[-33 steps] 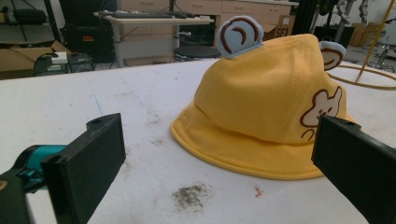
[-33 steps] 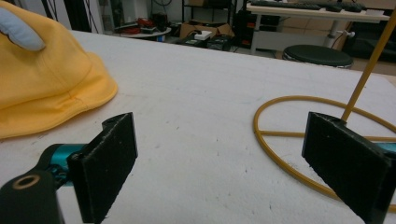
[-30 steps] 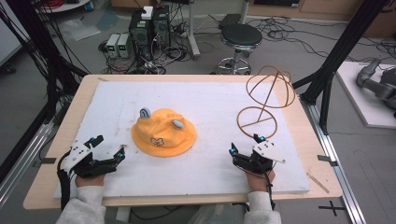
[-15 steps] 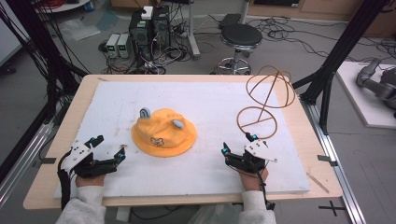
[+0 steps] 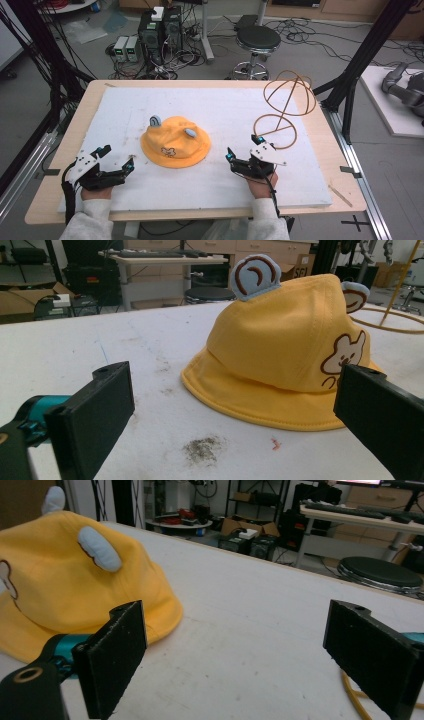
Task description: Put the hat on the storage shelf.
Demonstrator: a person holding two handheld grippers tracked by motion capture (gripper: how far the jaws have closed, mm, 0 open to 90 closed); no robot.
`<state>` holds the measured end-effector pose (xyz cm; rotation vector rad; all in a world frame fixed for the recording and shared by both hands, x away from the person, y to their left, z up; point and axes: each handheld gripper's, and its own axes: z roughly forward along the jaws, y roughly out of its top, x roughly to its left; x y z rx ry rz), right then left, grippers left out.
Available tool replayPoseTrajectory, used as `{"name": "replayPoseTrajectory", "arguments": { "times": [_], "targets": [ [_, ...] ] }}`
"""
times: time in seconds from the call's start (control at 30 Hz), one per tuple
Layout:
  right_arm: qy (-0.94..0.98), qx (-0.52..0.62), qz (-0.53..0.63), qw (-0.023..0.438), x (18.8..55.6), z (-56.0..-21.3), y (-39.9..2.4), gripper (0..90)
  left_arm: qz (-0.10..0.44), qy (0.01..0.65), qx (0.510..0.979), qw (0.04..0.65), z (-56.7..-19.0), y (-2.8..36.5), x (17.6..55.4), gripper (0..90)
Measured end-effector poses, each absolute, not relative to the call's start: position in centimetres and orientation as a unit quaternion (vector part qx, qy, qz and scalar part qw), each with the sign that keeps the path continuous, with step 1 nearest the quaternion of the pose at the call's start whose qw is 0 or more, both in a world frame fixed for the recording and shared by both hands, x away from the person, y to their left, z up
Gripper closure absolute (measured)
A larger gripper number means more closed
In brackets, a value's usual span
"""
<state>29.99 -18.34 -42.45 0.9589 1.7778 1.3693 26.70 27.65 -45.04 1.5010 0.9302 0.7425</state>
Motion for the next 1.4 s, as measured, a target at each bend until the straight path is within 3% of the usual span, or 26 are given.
{"name": "replayPoseTrajectory", "arguments": {
  "times": [0.63, 0.77, 1.4],
  "targets": [
    [0.706, 0.317, 0.55, 0.314, 31.2, -40.8, -13.0, 10.1, 0.311, 0.399, 0.64, 0.579, -45.1, 27.8, 26.8, 3.2],
    [0.713, 0.295, 0.556, 0.308, 31.4, -40.6, -11.6, 14.9, 0.309, 0.4, 0.641, 0.578, -45.0, 27.8, 26.8, 3.2],
    [0.735, 0.271, 0.548, 0.292, 33.3, -41.1, -7.5, 21.2, 0.303, 0.401, 0.639, 0.582, -45.0, 27.9, 26.9, 3.2]
  ]
}}
